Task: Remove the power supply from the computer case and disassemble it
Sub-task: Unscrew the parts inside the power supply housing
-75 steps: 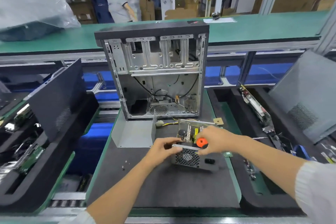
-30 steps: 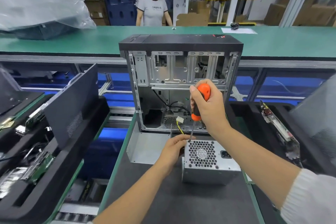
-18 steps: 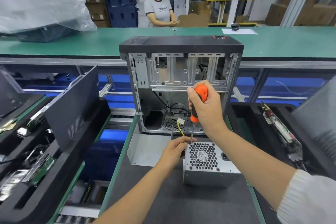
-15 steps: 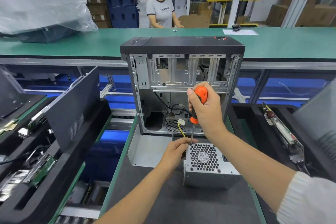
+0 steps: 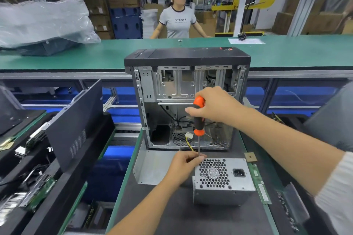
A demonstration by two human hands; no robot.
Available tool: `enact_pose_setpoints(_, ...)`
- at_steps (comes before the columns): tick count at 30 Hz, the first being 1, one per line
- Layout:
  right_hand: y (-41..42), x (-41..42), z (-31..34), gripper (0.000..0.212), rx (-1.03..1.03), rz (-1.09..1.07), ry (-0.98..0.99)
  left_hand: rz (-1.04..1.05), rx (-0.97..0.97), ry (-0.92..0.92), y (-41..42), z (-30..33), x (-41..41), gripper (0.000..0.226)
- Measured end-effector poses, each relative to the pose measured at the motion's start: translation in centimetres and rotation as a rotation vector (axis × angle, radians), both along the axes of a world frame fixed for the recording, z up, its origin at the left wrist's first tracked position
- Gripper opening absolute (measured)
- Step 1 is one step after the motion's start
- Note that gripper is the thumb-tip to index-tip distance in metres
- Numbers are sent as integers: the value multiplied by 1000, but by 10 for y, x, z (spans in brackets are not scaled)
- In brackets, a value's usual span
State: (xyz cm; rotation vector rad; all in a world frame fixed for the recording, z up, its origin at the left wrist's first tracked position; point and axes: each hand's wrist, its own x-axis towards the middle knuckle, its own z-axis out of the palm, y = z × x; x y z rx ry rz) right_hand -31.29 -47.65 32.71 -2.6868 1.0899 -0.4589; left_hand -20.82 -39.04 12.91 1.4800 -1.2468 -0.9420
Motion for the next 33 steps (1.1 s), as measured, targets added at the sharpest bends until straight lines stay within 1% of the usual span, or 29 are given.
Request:
enact_pose_setpoints(4, -7, -10, 25, 41, 146, 98, 261, 5, 8, -23, -3, -2, 1, 14)
enact_pose_setpoints(7, -4, -9, 42, 20, 210, 298, 497, 1, 27, -2, -5, 0, 1, 13)
enact_pose_setpoints(8, -2, -6, 47, 19, 210, 362, 576, 4, 30, 1, -5, 1, 1, 13)
enact_pose_setpoints(9, 1, -2, 51, 26, 189, 406, 649, 5, 31, -3, -5, 2, 1, 14)
enact_pose_setpoints(11, 5, 5, 57, 39, 190, 412, 743, 2, 29, -22, -3, 4, 0, 14)
enact_pose_setpoints(13, 7, 7, 59, 45, 309, 301, 757, -2, 25, -33, -3, 5, 0, 14)
enact_pose_setpoints(14, 9, 7, 60, 54, 346, 208, 750, -4, 24, -38, -3, 5, 0, 14)
enact_pose_setpoints(15, 12, 8, 60, 65, 320, 115, 751, -5, 26, -45, -3, 5, 1, 13)
enact_pose_setpoints(16, 14, 8, 59, 75, 228, 44, 763, -5, 31, -53, -3, 5, 1, 13)
enact_pose_setpoints(17, 13, 9, 56, 76, 116, 10, 783, -5, 36, -56, -3, 4, 1, 13)
enact_pose_setpoints(19, 12, 10, 47, 66, -75, 54, 821, -5, 39, -55, -2, 4, 1, 12)
enact_pose_setpoints(21, 9, 8, 44, 54, -202, 184, 853, -39, 55, -55, -2, 7, 2, 11)
enact_pose_setpoints(22, 8, 7, 46, 45, -241, 262, 876, -72, 65, -44, -2, 10, 4, 12)
enact_pose_setpoints(24, 10, 5, 49, 24, -233, 408, 878, -135, 75, 17, -3, 15, 9, 16)
enact_pose_setpoints(25, 11, 5, 50, 23, -223, 475, 872, -154, 76, 45, -3, 18, 11, 17)
enact_pose_setpoints(27, 13, 7, 51, 31, -229, 575, 816, -164, 62, 62, -3, 22, 12, 22)
enact_pose_setpoints(28, 15, 9, 51, 35, -216, 578, 777, -157, 48, 57, -3, 22, 12, 22)
enact_pose_setpoints(29, 16, 10, 52, 43, -172, 528, 738, -147, 32, 43, -2, 23, 11, 22)
enact_pose_setpoints(31, 18, 13, 58, 70, -1, 291, 690, -125, 5, 4, -2, 22, 9, 21)
enact_pose_setpoints(32, 18, 16, 57, 78, 66, 174, 694, -117, 3, -8, -2, 21, 8, 21)
enact_pose_setpoints(33, 18, 19, 55, 77, 83, 102, 714, -115, 7, -17, -2, 21, 8, 20)
